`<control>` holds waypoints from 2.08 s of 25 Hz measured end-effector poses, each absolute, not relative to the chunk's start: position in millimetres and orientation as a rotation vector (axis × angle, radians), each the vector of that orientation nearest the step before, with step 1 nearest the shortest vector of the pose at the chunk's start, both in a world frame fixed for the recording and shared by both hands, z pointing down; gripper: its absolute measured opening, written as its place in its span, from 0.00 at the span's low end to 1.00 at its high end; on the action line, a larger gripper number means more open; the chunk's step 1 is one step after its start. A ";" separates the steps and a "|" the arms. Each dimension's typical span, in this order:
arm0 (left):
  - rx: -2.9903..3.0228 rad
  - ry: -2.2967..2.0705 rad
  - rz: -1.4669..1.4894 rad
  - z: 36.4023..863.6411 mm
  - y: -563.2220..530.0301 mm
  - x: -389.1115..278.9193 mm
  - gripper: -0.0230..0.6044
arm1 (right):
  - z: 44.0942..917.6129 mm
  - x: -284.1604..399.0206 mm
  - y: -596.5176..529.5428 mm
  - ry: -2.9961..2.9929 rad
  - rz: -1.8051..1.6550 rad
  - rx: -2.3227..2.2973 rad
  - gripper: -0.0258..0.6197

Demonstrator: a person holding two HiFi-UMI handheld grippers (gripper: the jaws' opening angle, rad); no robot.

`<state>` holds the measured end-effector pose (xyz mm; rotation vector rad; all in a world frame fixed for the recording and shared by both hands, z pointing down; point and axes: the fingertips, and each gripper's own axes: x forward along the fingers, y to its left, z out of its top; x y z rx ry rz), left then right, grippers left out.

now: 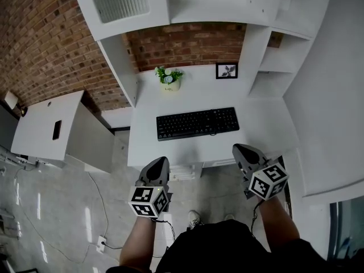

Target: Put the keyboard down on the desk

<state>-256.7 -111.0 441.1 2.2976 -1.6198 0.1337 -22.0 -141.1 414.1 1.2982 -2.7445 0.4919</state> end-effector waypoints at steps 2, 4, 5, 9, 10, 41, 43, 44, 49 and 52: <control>2.284 -1.626 0.135 442.5 -102.2 -248.2 0.07 | 417.2 -16.6 -135.3 -2.755 0.505 1.273 0.07; 2.269 -1.643 0.145 445.5 -93.8 -238.9 0.07 | 418.7 -10.3 -128.9 -2.771 0.516 1.241 0.07; 2.259 -1.652 0.146 446.6 -90.2 -232.7 0.07 | 418.5 -6.1 -126.0 -2.779 0.518 1.226 0.07; 2.216 -1.659 0.127 446.2 -74.3 -196.6 0.07 | 418.5 20.2 -114.7 -2.802 0.530 1.178 0.07; 2.210 -1.665 0.127 445.7 -70.2 -188.5 0.07 | 419.0 27.1 -111.3 -2.807 0.535 1.166 0.07; 2.126 -1.793 0.101 442.7 37.1 -56.2 0.07 | 416.8 144.1 -21.3 -2.900 0.510 0.942 0.07; 2.125 -1.794 0.100 441.2 36.7 -54.0 0.07 | 416.0 147.1 -21.6 -2.901 0.511 0.947 0.07; 2.126 -1.795 0.099 441.1 36.0 -53.3 0.07 | 416.2 148.6 -22.1 -2.902 0.510 0.949 0.07; 2.125 -1.796 0.095 442.1 37.3 -51.5 0.07 | 416.8 153.0 -21.3 -2.903 0.510 0.955 0.07; 2.124 -1.800 0.092 441.2 37.2 -52.2 0.07 | 415.9 152.4 -21.5 -2.909 0.507 0.954 0.07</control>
